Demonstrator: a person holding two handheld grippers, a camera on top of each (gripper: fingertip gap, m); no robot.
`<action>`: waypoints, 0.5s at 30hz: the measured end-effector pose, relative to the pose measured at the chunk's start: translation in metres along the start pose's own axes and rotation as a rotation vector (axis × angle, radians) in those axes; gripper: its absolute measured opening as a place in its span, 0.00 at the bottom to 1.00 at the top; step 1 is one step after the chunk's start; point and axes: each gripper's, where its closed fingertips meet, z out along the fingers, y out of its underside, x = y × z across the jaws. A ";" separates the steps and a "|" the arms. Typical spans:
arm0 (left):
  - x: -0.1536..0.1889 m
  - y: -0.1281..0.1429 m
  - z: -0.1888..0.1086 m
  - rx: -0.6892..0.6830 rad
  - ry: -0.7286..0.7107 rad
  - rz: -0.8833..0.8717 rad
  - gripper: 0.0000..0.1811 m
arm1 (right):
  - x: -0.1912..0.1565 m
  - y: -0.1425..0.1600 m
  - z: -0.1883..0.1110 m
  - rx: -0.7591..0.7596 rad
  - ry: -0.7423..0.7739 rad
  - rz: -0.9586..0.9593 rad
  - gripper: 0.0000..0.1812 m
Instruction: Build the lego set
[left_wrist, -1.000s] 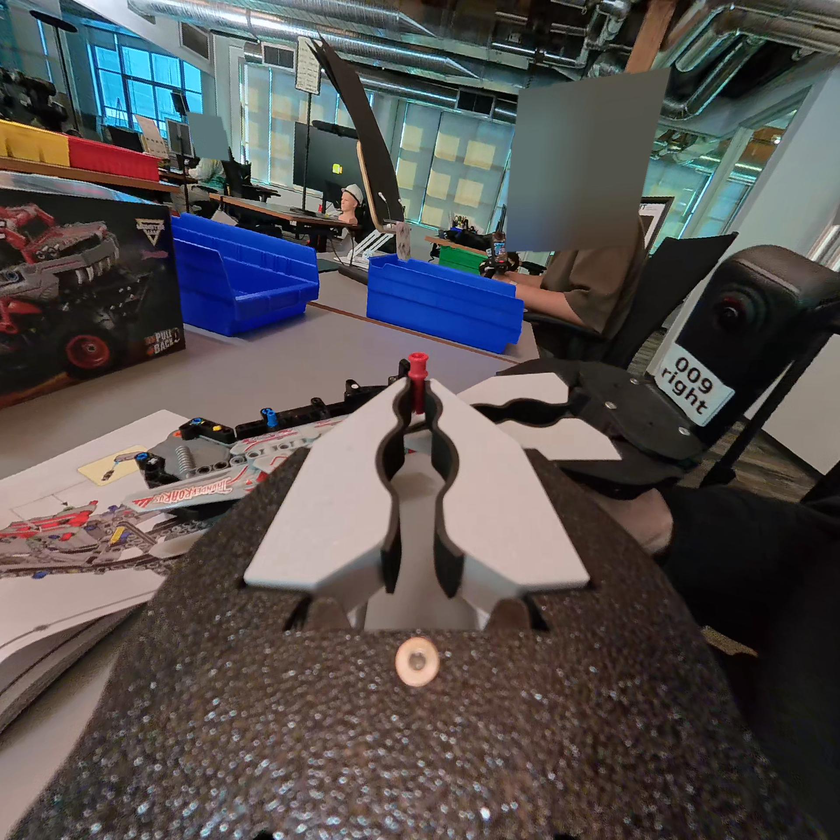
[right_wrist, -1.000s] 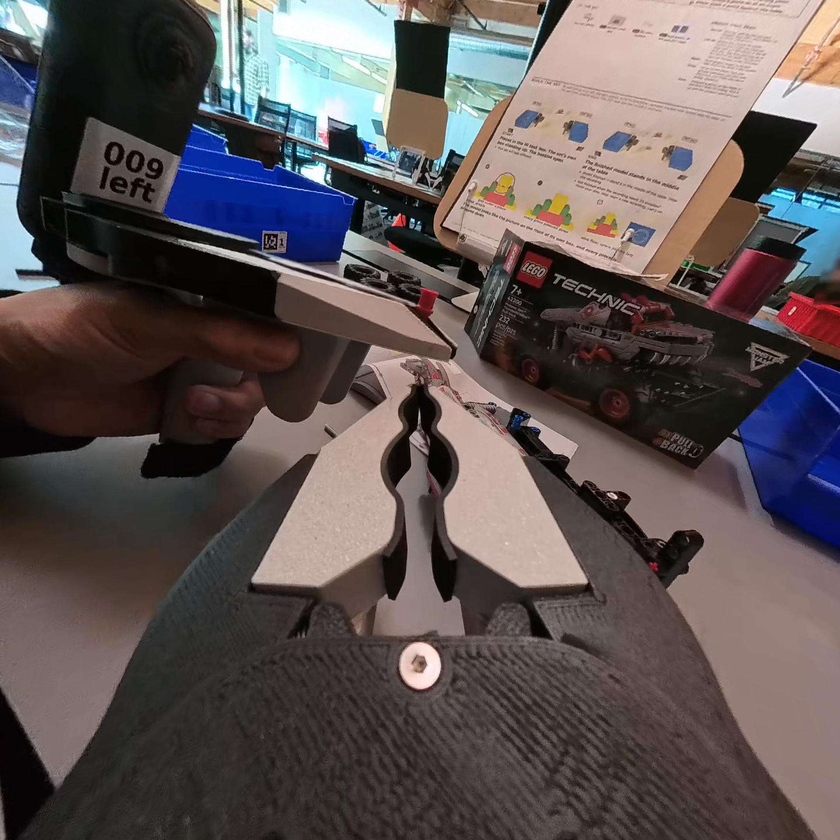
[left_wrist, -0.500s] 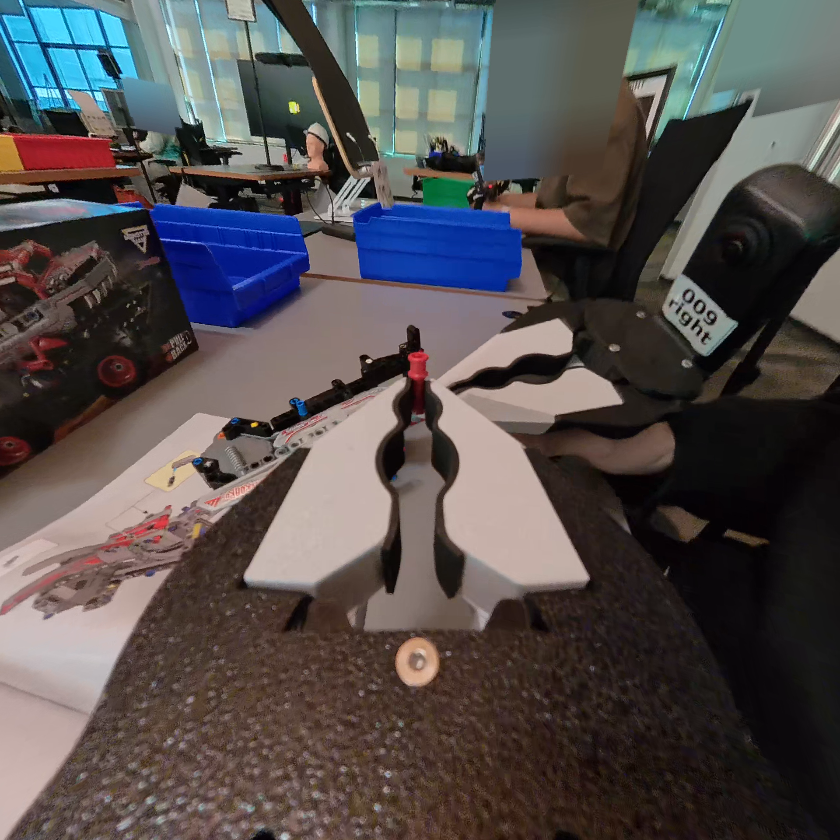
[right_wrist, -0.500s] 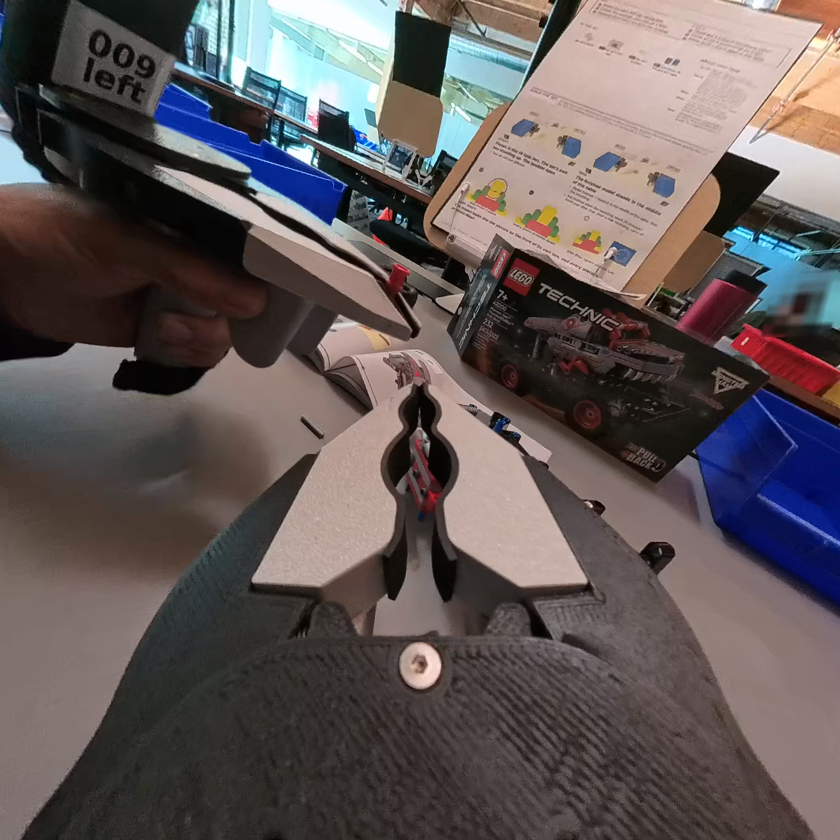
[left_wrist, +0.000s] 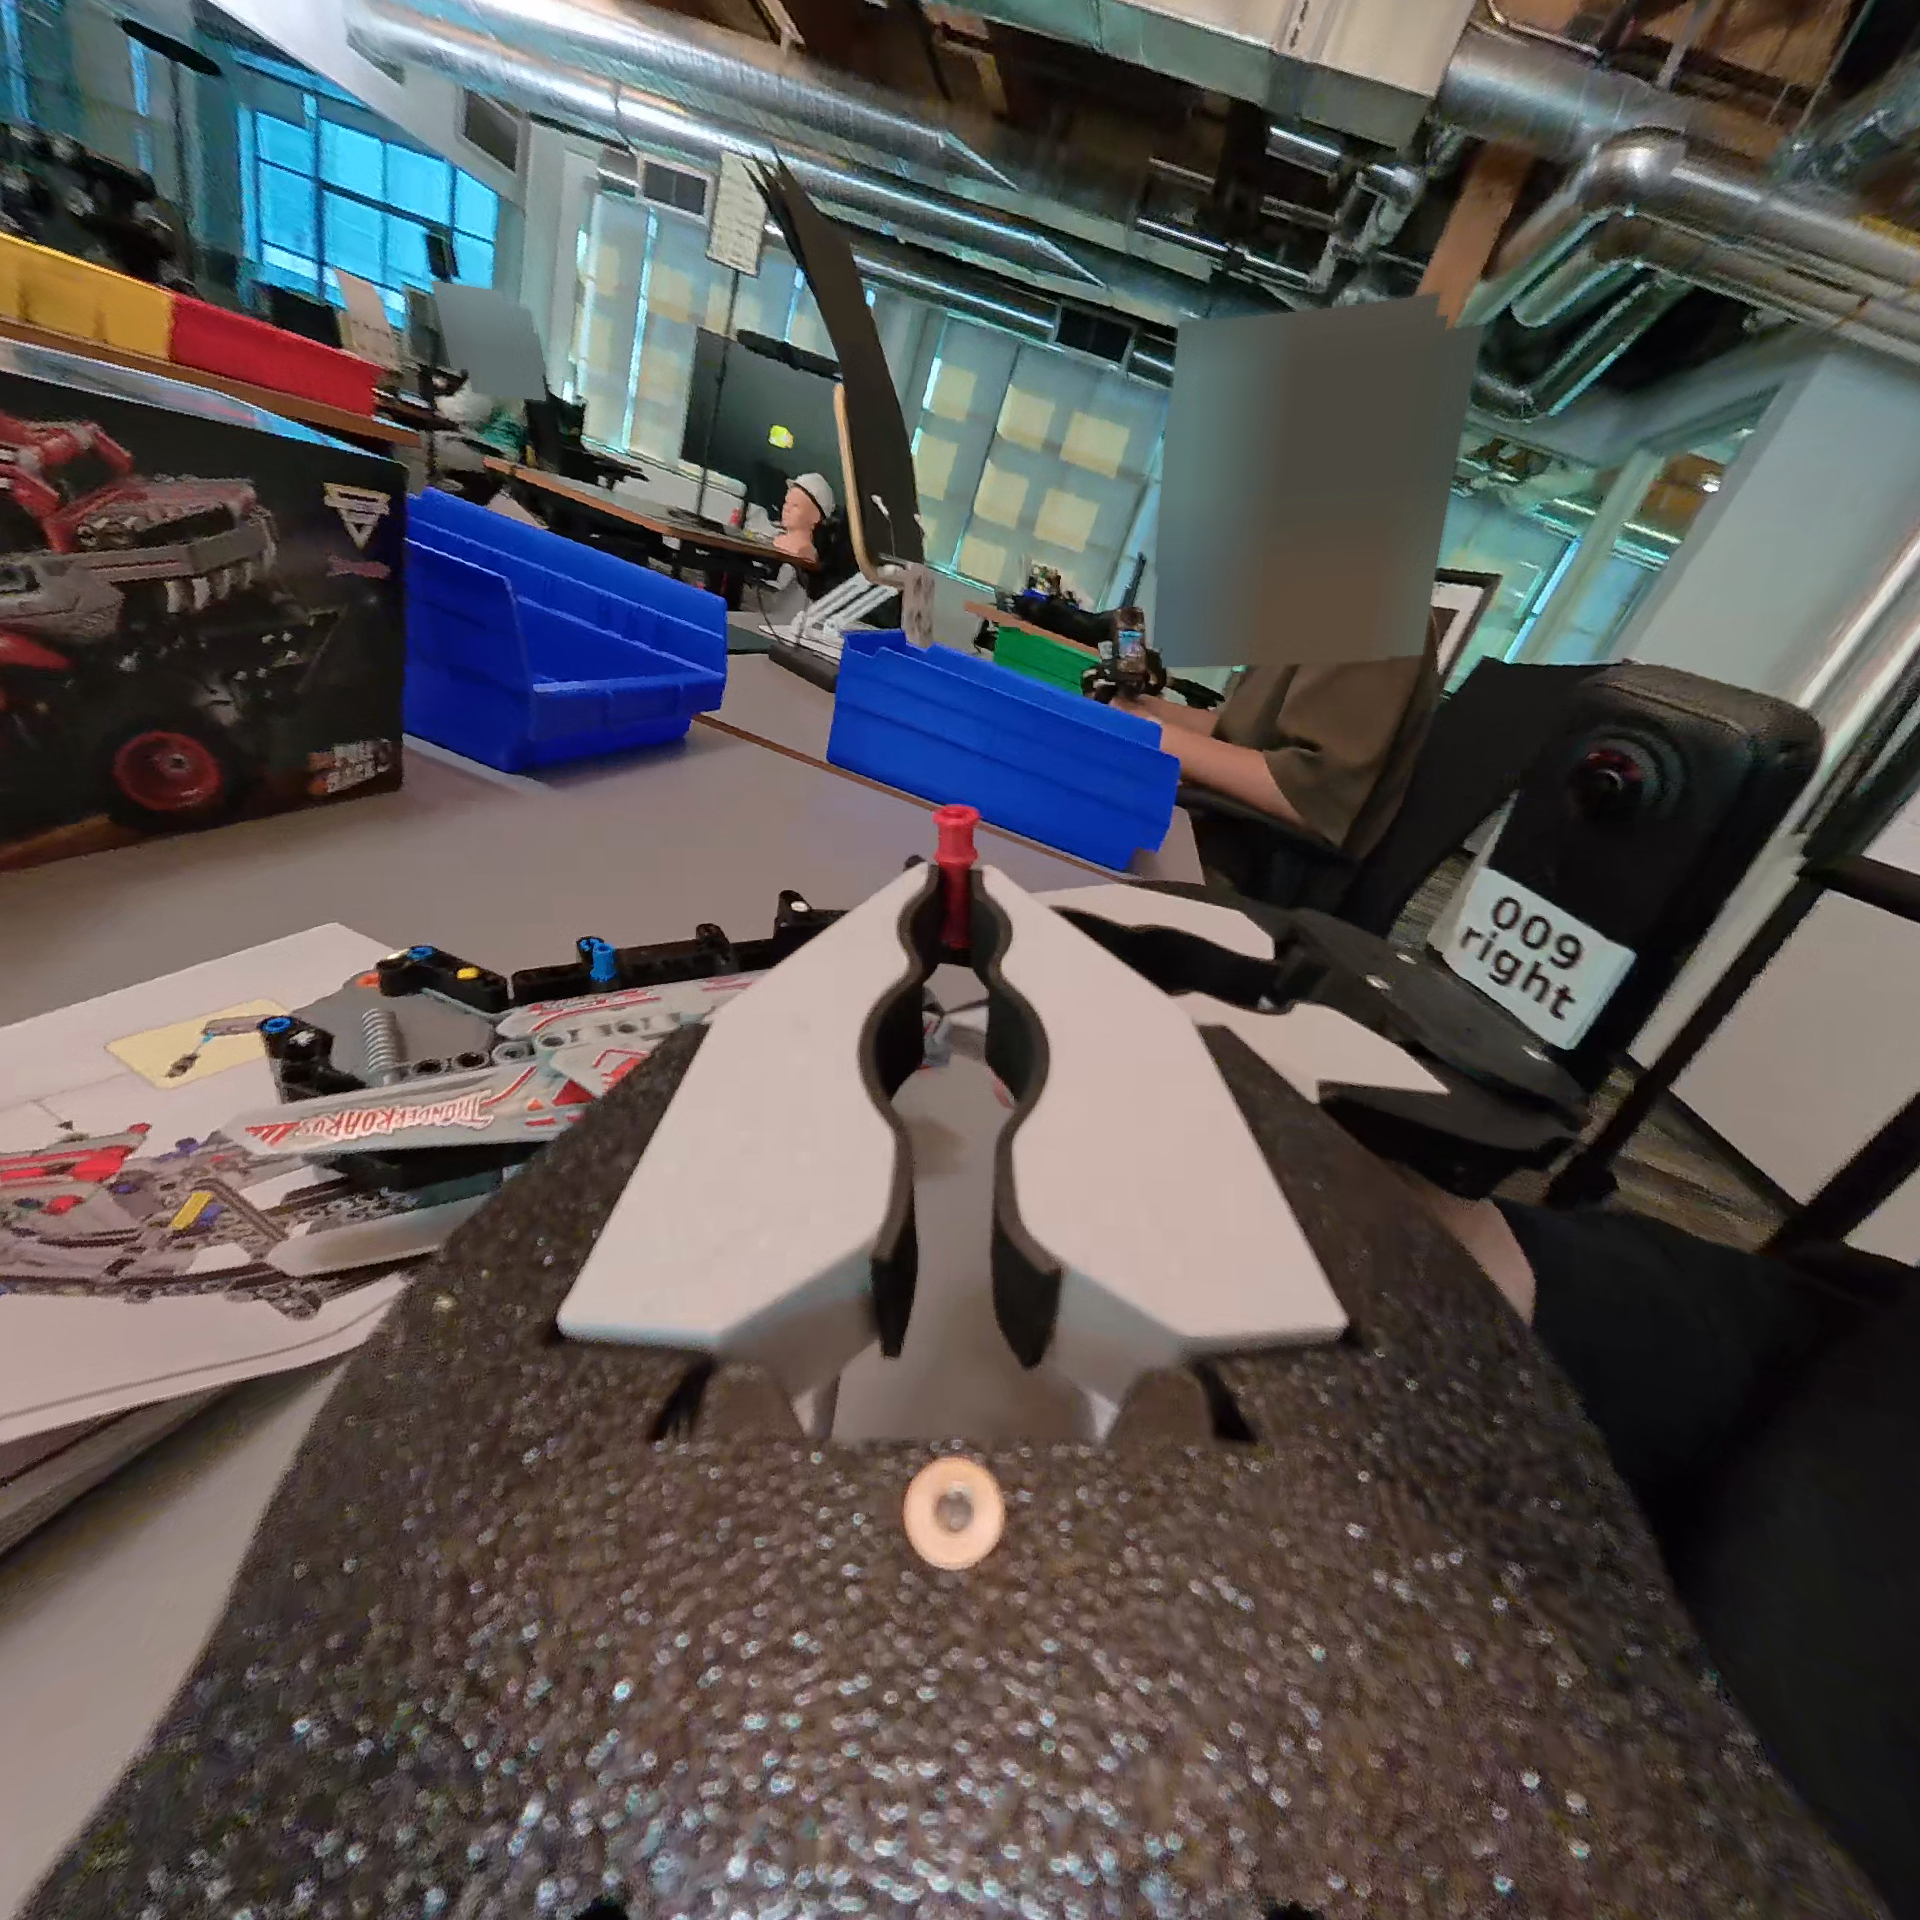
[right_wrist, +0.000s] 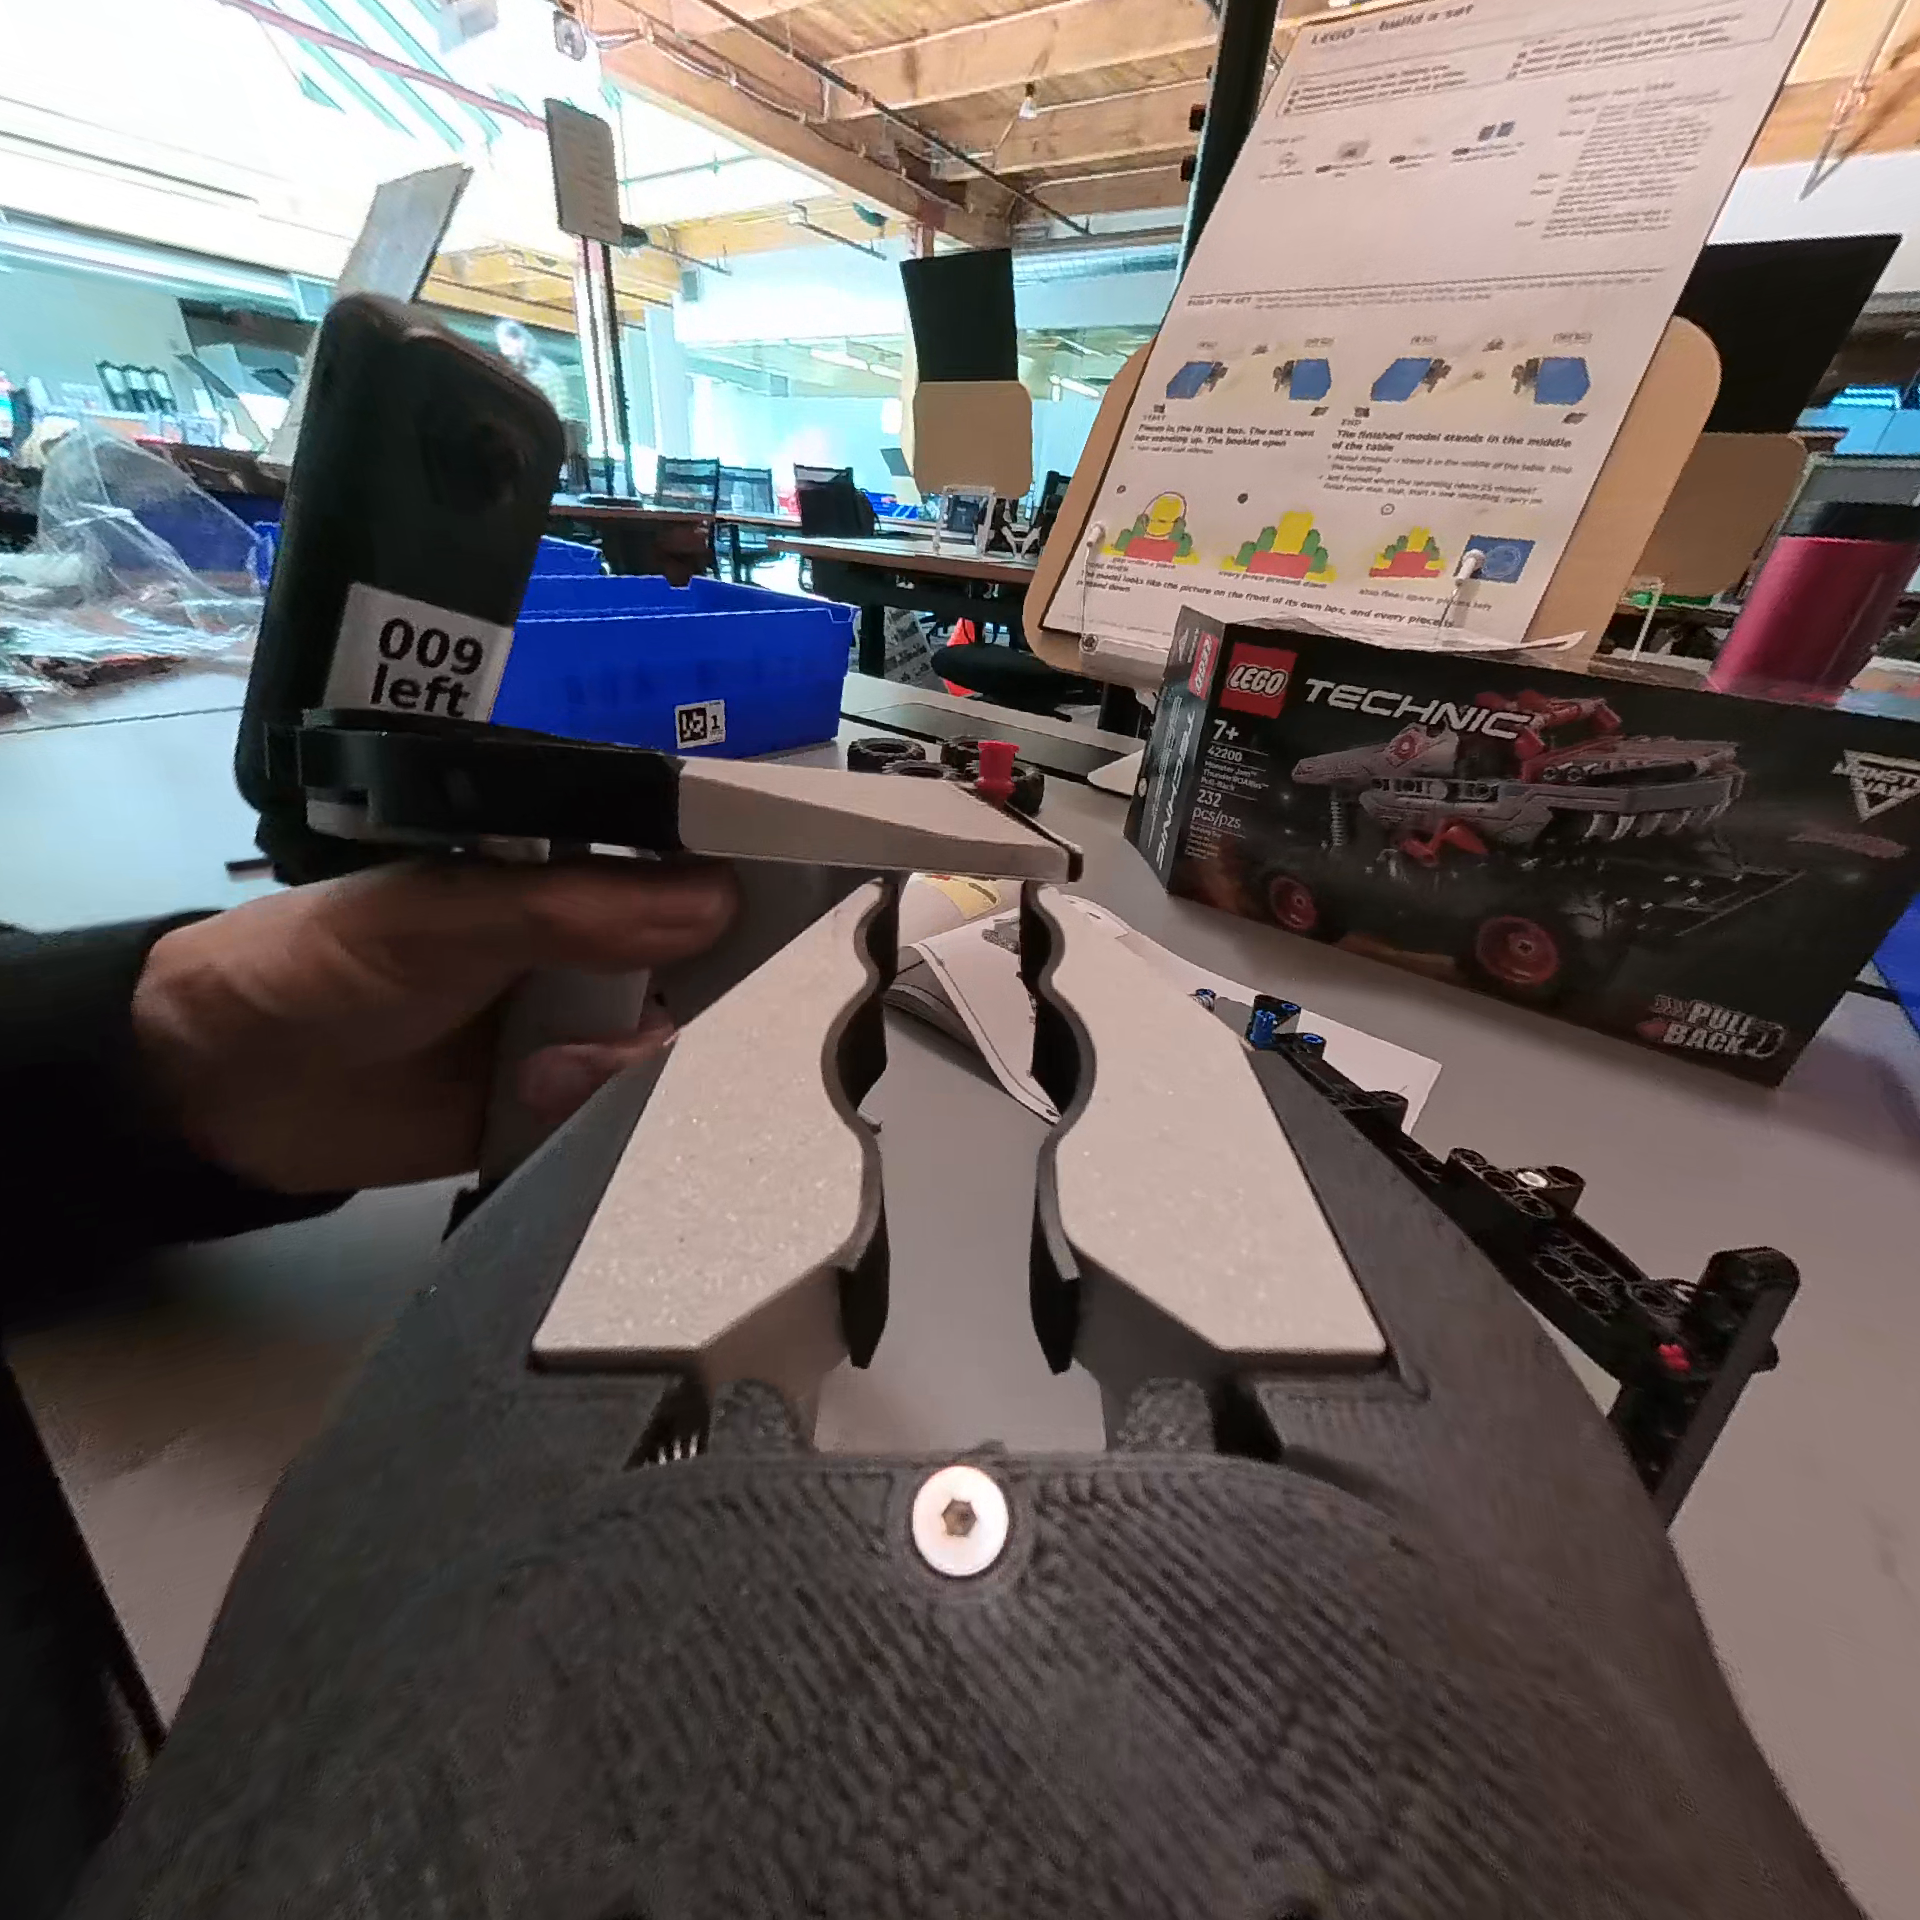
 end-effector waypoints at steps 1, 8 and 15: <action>-0.001 0.000 0.001 0.010 -0.022 0.003 0.01 | 0.001 0.001 0.001 -0.004 0.012 0.012 0.12; 0.009 -0.006 0.005 0.086 0.021 -0.146 0.01 | 0.002 0.001 0.006 -0.023 0.084 0.014 0.00; 0.004 -0.008 0.004 0.059 0.046 -0.148 0.01 | 0.009 -0.003 0.001 -0.006 0.068 0.012 0.00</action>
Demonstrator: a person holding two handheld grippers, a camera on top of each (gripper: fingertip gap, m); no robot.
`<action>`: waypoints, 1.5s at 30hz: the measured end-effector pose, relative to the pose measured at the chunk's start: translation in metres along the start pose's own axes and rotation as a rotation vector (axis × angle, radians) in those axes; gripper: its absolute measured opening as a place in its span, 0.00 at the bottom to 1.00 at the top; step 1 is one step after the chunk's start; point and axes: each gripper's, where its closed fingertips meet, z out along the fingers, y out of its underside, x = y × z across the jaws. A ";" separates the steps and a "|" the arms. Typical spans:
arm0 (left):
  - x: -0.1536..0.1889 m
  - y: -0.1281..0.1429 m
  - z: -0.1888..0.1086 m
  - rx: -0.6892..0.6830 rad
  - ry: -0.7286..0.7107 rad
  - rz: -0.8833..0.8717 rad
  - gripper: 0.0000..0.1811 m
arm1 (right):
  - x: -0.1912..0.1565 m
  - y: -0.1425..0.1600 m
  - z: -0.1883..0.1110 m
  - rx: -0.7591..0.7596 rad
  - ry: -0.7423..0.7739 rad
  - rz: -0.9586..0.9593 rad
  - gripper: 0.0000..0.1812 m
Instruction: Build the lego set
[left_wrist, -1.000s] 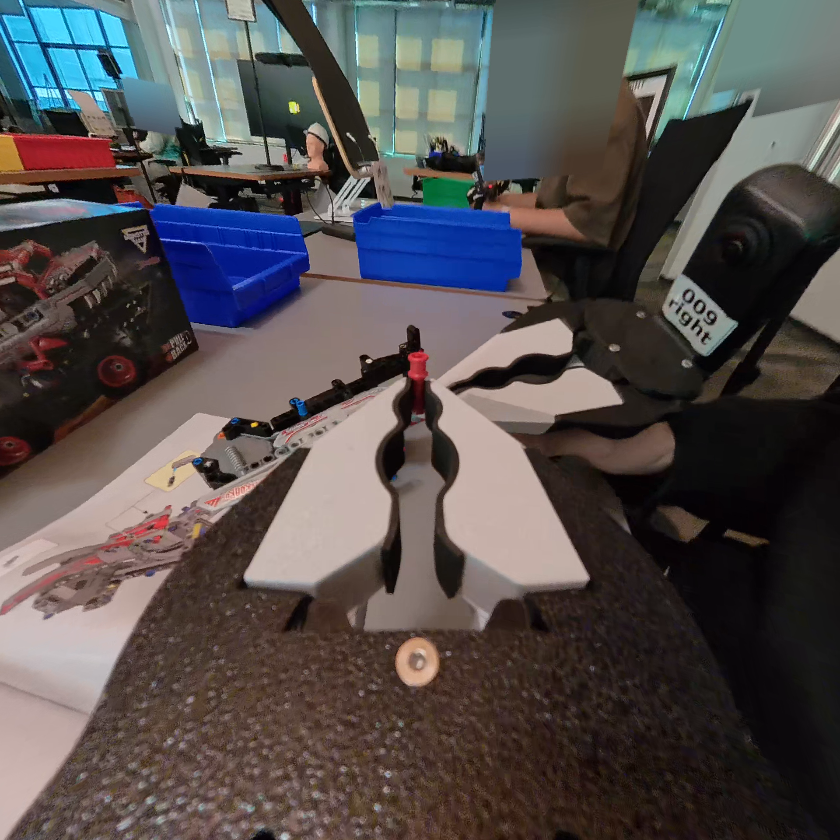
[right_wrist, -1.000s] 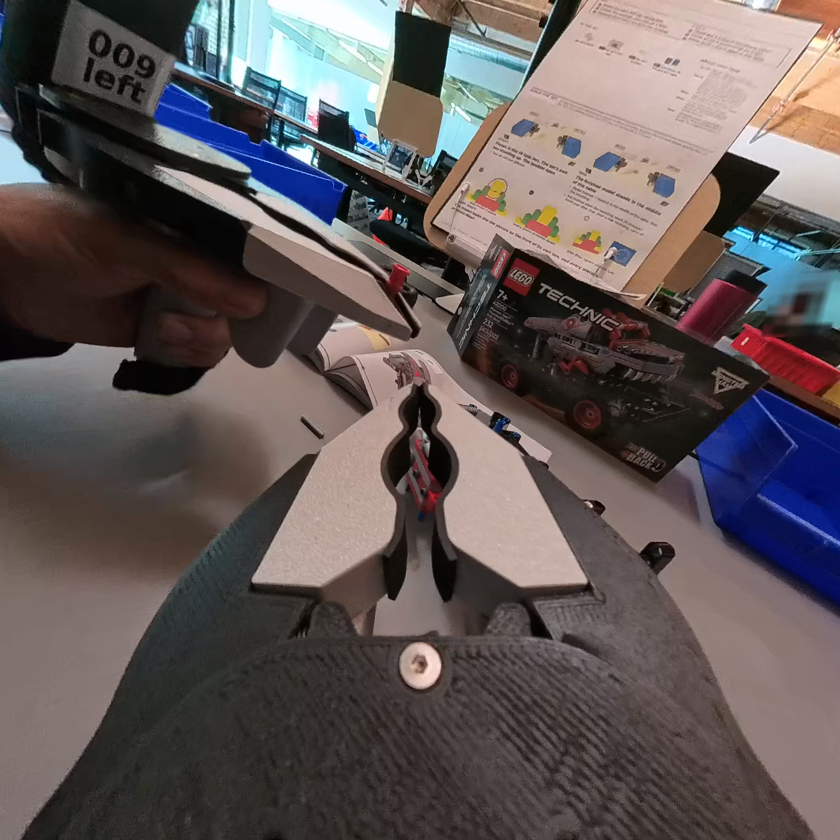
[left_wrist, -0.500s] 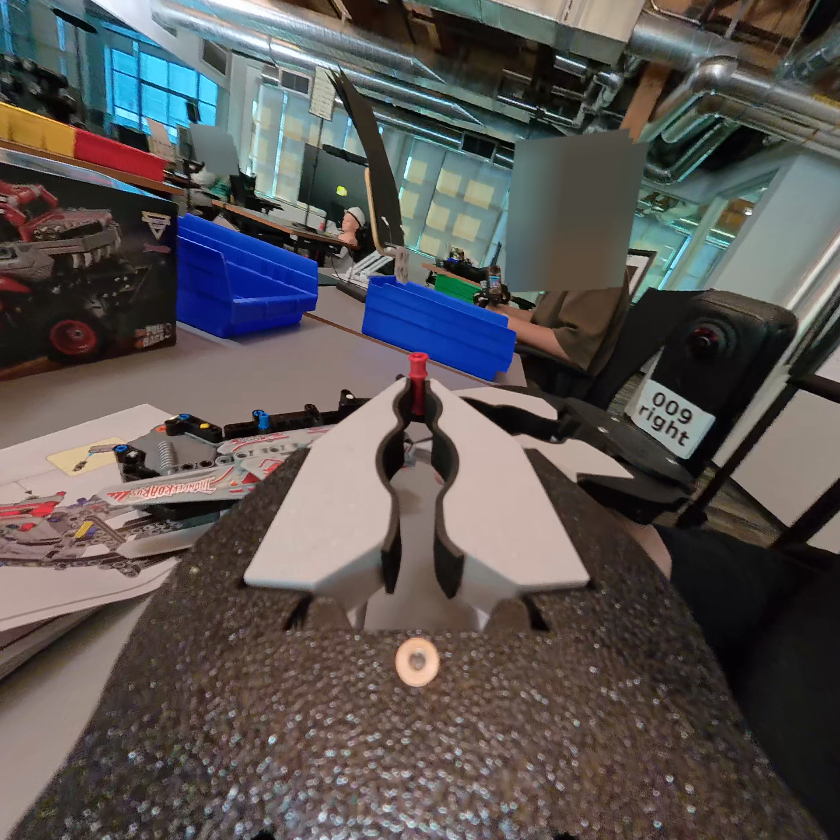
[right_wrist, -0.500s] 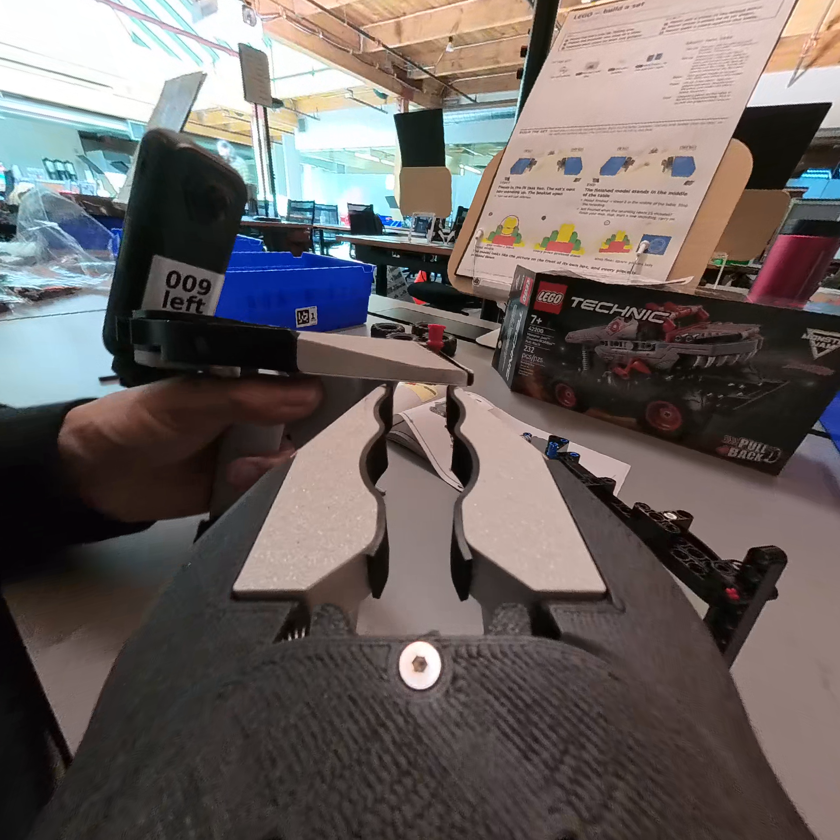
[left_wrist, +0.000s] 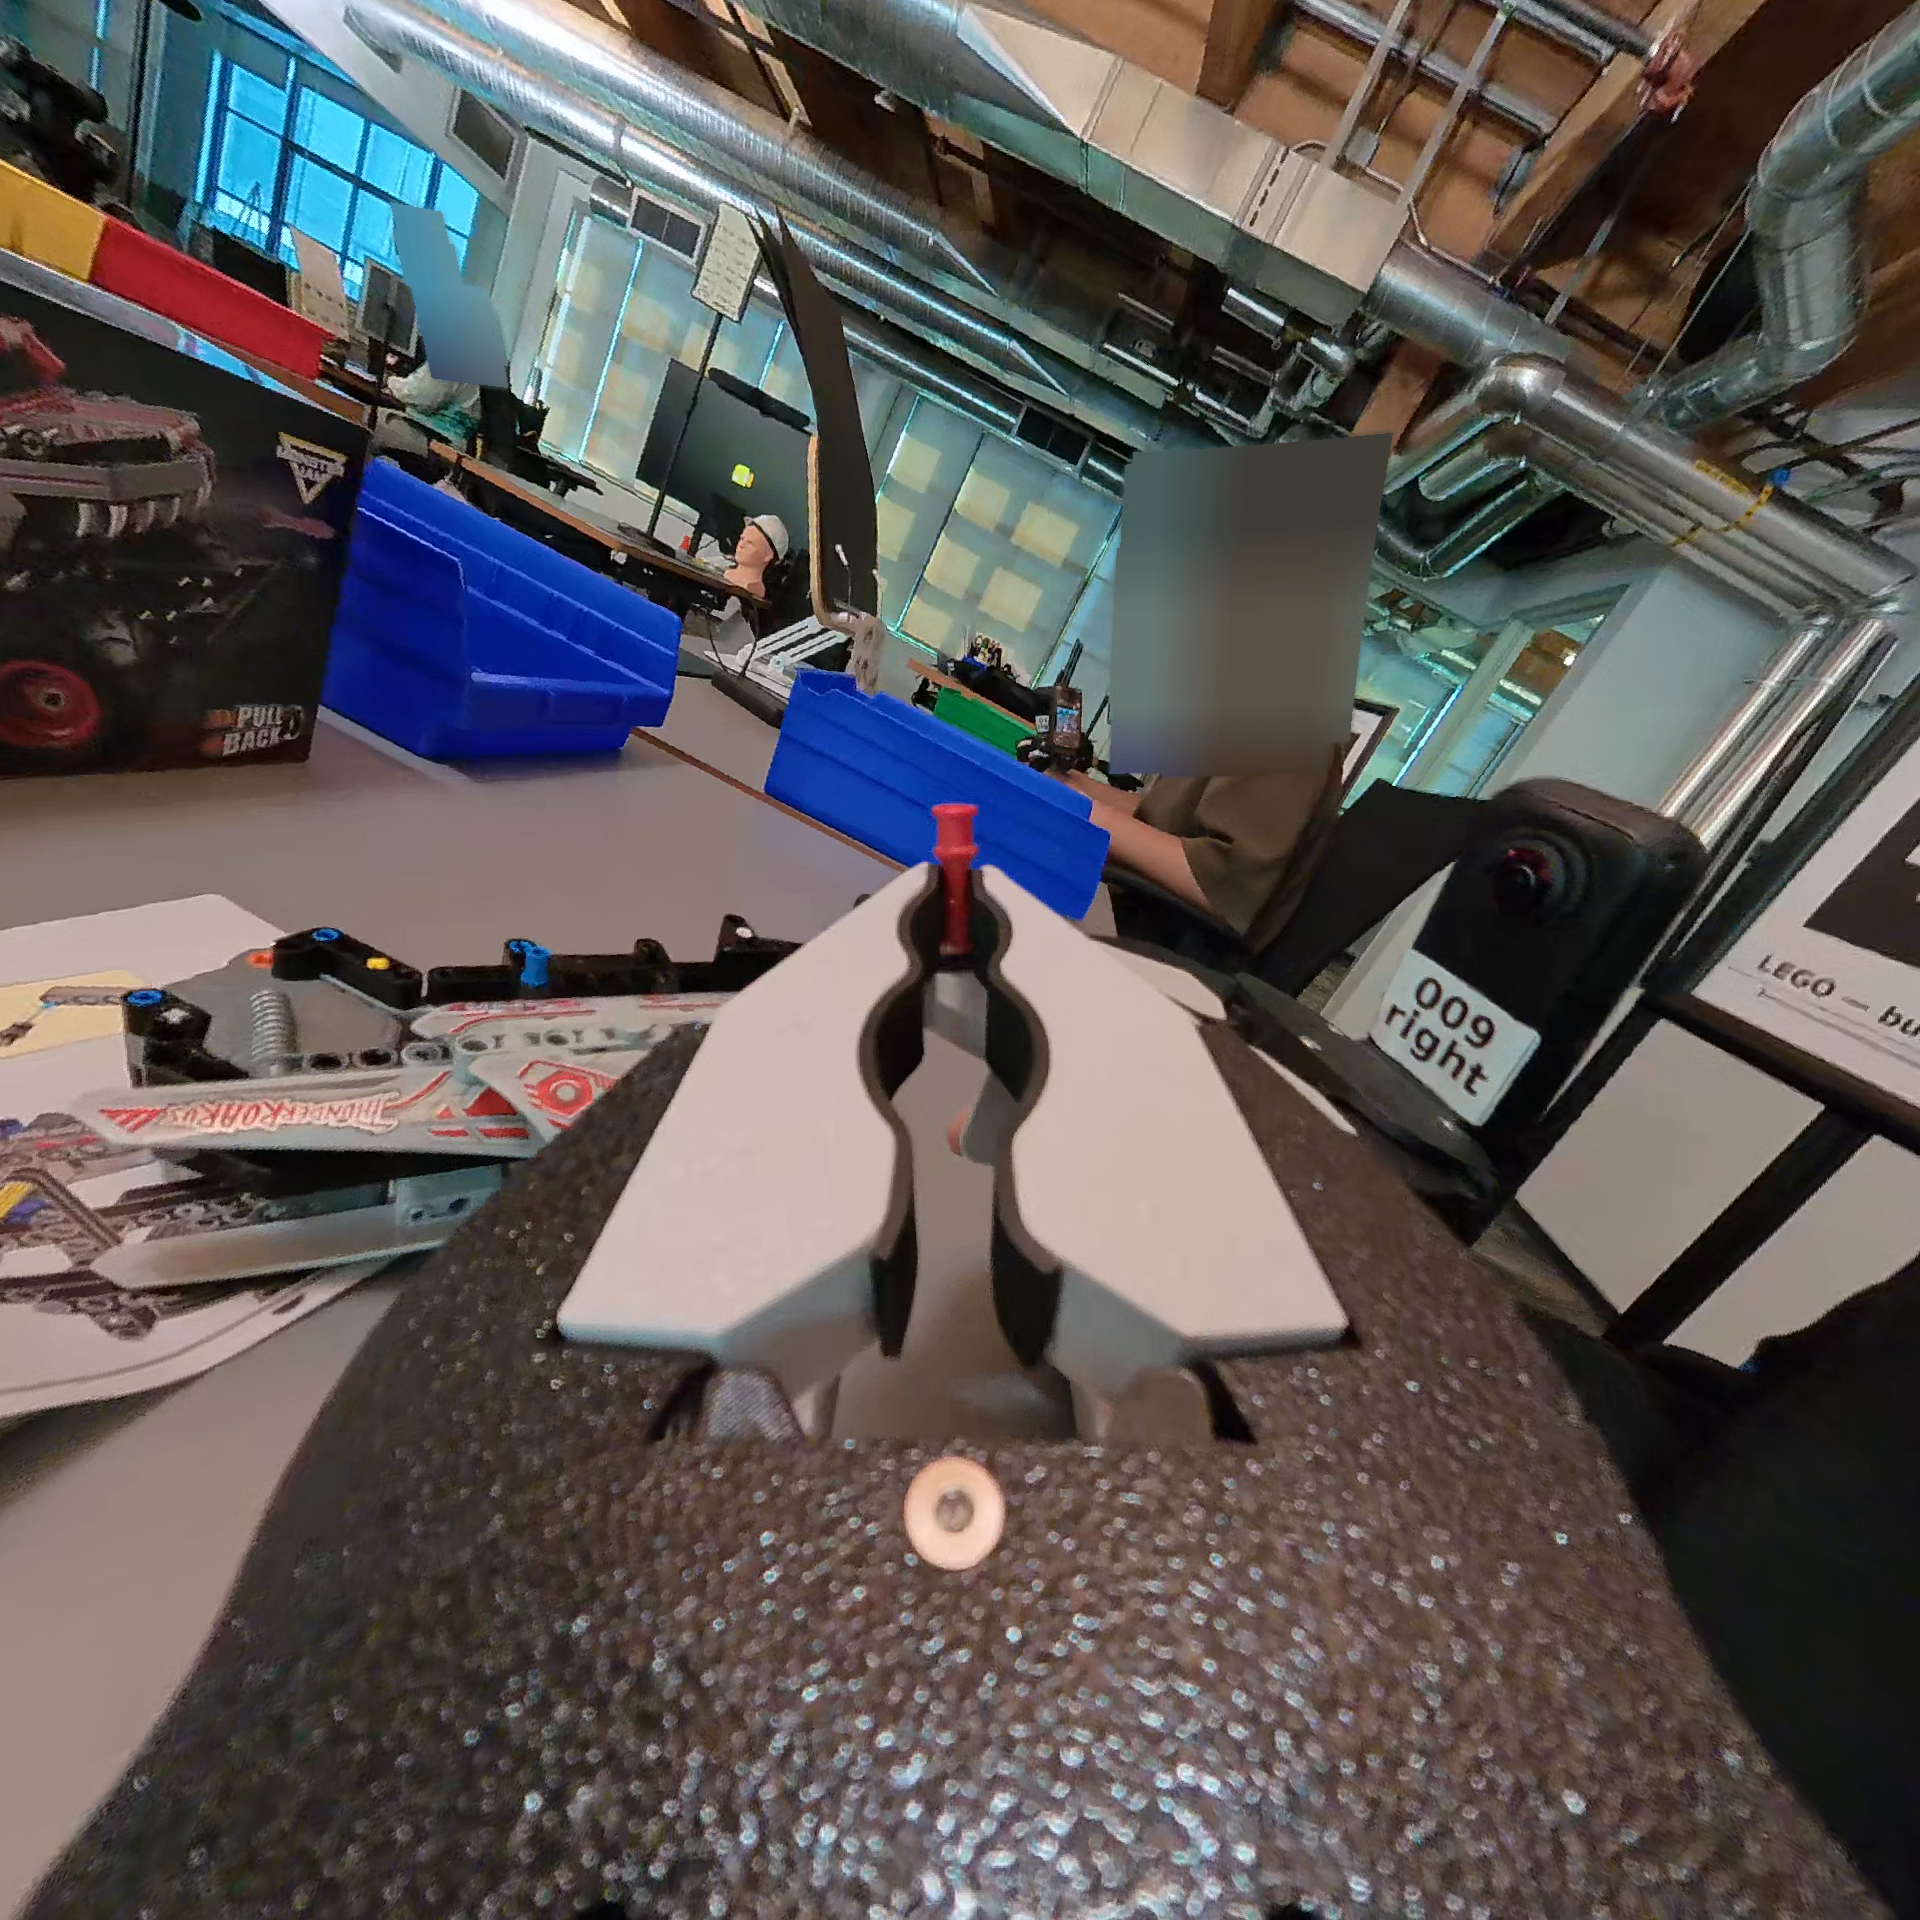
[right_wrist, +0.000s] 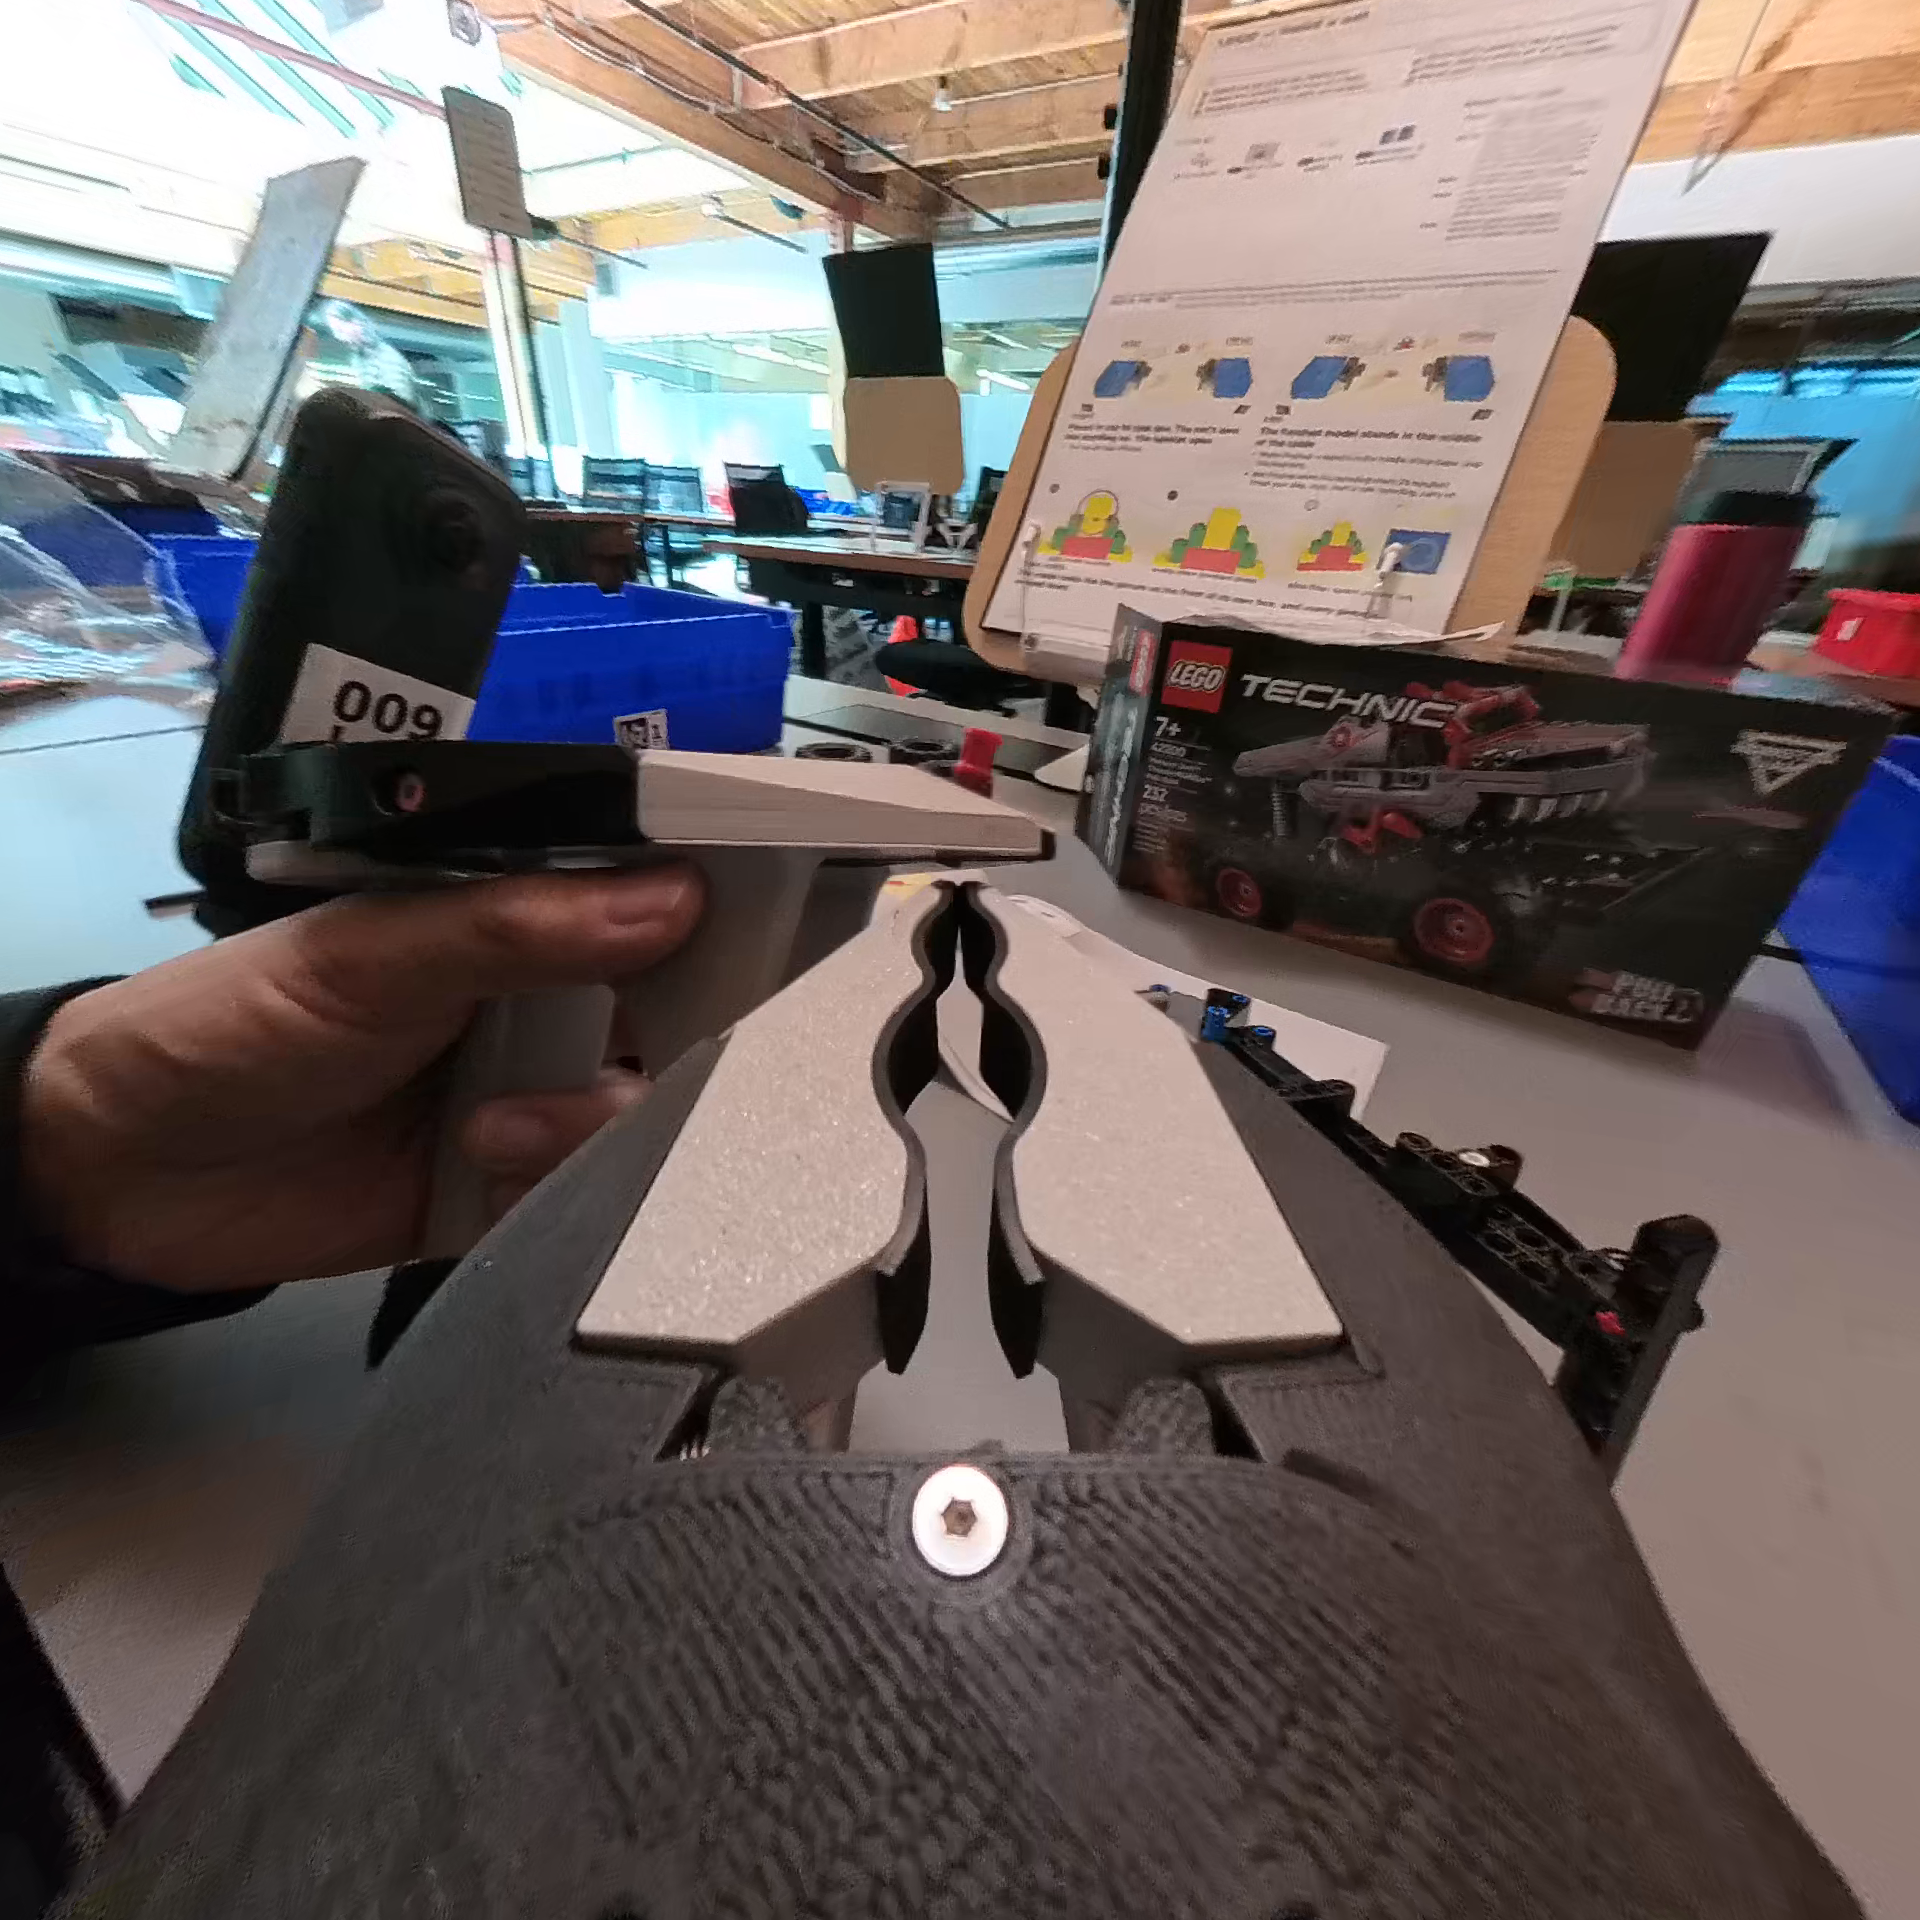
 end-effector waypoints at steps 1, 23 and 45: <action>-0.001 0.001 0.000 -0.023 -0.004 0.028 0.01 | 0.000 0.003 0.001 -0.020 -0.011 0.017 0.00; -0.014 0.017 -0.012 -0.300 -0.091 0.745 0.10 | 0.000 -0.005 -0.010 -0.110 -0.201 -0.011 0.03; 0.007 0.008 -0.015 -0.425 -0.022 0.264 0.03 | -0.001 -0.005 -0.012 -0.132 0.053 -0.678 0.03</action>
